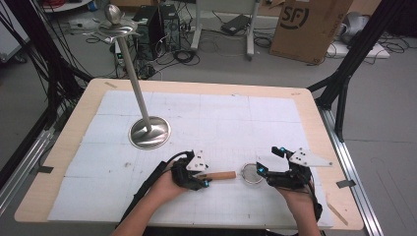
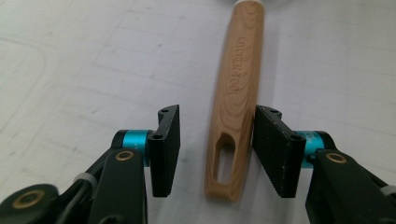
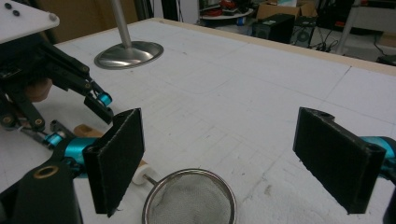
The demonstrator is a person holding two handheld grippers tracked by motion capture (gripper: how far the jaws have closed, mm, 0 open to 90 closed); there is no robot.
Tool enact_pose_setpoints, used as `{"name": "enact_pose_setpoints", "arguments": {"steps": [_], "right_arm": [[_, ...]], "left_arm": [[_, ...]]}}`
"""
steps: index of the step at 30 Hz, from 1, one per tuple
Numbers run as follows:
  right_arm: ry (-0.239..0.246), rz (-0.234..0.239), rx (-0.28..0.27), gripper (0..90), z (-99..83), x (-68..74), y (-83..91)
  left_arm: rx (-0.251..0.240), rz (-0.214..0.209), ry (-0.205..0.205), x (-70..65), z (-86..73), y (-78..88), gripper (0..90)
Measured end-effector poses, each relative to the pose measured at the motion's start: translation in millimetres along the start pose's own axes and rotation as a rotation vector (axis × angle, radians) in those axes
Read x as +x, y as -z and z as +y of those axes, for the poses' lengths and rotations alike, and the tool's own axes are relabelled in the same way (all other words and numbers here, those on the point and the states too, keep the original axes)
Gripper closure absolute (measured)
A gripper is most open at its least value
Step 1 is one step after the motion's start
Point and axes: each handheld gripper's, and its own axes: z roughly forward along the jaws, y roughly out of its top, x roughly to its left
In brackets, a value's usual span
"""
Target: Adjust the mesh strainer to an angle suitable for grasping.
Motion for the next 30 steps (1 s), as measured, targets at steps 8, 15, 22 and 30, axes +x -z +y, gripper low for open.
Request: {"name": "enact_pose_setpoints", "arguments": {"steps": [8, 15, 22, 30], "right_arm": [[0.002, -0.002, 0.005, 15.5, -0.8, -0.3, -1.2], [-0.001, -0.001, 0.01, 15.5, -1.6, -0.4, -1.6], [-0.002, -0.003, 0.014, 15.5, -2.1, -0.1, -2.4], [-0.002, -0.001, 0.016, 15.5, -2.6, -0.2, -2.0]], "left_arm": [[-0.005, 0.069, 0.069, 17.5, -4.9, 0.0, 52.0], [-0.012, 0.131, 0.12, 28.1, -4.9, -4.3, 52.7], [-0.024, 0.166, 0.146, 34.8, -1.3, -11.1, 53.8], [-0.03, 0.181, 0.161, 37.2, 1.4, -12.1, 51.3]]}}
